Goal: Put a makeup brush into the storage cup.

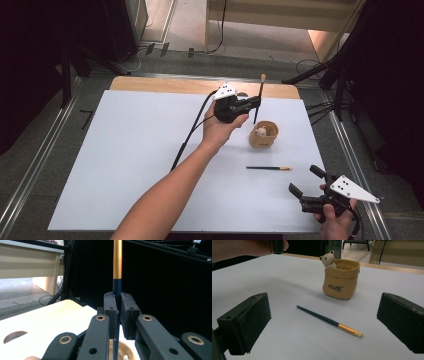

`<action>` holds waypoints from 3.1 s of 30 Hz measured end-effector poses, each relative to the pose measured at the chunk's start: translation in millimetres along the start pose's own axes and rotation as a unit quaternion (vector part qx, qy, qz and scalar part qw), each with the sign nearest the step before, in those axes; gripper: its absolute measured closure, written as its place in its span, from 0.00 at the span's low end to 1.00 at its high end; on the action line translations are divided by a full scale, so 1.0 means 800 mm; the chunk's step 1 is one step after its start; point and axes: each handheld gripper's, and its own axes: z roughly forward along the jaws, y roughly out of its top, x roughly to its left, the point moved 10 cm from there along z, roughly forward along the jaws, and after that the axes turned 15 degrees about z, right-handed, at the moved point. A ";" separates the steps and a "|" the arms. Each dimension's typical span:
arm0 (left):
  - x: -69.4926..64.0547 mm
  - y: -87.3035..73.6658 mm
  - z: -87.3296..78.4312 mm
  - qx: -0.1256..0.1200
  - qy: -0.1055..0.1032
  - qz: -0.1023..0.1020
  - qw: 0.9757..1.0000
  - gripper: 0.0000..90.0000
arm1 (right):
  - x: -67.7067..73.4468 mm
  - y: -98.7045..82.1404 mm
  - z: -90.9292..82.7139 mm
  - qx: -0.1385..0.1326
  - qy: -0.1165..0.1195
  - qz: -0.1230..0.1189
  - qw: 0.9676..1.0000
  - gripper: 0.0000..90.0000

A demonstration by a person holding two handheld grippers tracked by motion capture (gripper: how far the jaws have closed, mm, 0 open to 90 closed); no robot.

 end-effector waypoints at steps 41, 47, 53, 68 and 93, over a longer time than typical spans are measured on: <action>-0.004 -0.045 0.043 0.018 -0.003 0.005 1.000 0.95 | -0.002 -0.001 -0.001 -0.003 0.001 0.007 1.000 0.00; -0.005 -0.056 0.043 0.028 -0.007 0.001 1.000 0.95 | -0.002 -0.001 -0.001 -0.002 0.000 0.007 1.000 0.00; -0.006 -0.072 0.042 0.039 -0.007 -0.003 0.999 0.95 | -0.002 -0.002 0.000 0.000 0.001 0.006 1.000 0.00; -0.006 -0.082 0.040 0.051 -0.021 -0.016 0.998 0.94 | -0.002 -0.003 0.001 0.003 0.001 0.008 1.000 0.00; -0.010 -0.056 -0.018 0.059 -0.070 0.007 0.996 0.00 | -0.001 -0.003 0.005 0.005 0.001 0.006 1.000 0.00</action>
